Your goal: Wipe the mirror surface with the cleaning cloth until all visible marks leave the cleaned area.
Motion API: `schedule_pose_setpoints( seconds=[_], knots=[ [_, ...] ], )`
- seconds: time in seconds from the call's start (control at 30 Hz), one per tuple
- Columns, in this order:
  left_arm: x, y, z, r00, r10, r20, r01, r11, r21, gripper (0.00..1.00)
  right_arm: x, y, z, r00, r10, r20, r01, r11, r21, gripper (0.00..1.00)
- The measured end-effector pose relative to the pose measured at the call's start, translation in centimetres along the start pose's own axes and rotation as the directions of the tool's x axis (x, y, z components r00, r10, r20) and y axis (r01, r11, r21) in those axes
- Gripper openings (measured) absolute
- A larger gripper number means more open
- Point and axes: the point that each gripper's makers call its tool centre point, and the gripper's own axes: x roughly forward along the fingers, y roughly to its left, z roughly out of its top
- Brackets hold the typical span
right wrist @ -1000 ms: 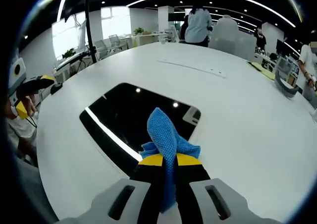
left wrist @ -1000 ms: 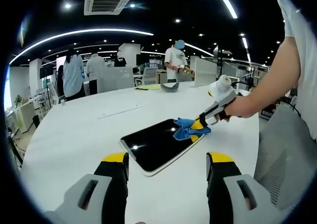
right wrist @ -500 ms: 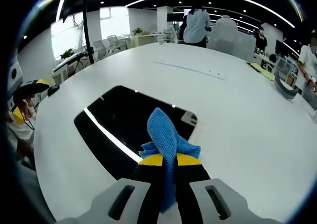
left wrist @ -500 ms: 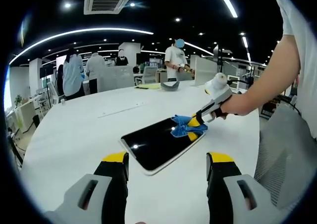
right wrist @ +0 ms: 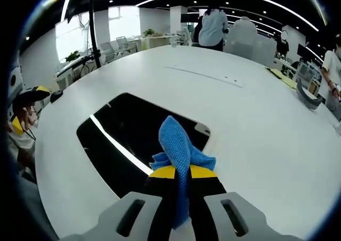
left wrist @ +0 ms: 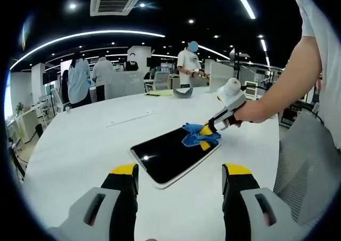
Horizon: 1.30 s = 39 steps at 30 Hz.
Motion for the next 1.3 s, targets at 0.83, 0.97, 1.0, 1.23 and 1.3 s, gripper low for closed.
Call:
schedule_pose_setpoints(
  seconds=[0.83, 0.97, 1.0, 1.23, 1.3],
  knots=[
    [0.2, 0.4, -0.1, 1.000, 0.011, -0.003, -0.011, 1.000, -0.005, 0.63, 1.0, -1.0, 0.9, 1.000, -0.001, -0.001, 0.001, 1.000, -0.012, 0.02],
    [0.4, 0.5, 0.0, 1.000, 0.011, -0.001, -0.011, 1.000, -0.005, 0.63, 1.3, -1.2, 1.1, 1.000, -0.003, 0.002, 0.003, 1.000, -0.006, 0.02],
    [0.4, 0.5, 0.0, 1.000, 0.010, -0.001, -0.010, 1.000, -0.004, 0.63, 1.3, -1.3, 1.2, 1.000, -0.004, 0.004, 0.004, 1.000, -0.004, 0.02],
    [0.4, 0.5, 0.0, 1.000, 0.005, -0.004, -0.005, 1.000, -0.001, 0.63, 1.8, -1.7, 1.6, 1.000, -0.010, 0.007, 0.010, 1.000, -0.003, 0.02],
    [0.5, 0.6, 0.0, 1.000, 0.006, -0.004, -0.006, 1.000, -0.001, 0.63, 1.9, -1.9, 1.7, 1.000, -0.013, 0.006, 0.013, 1.000, -0.002, 0.02]
  ],
)
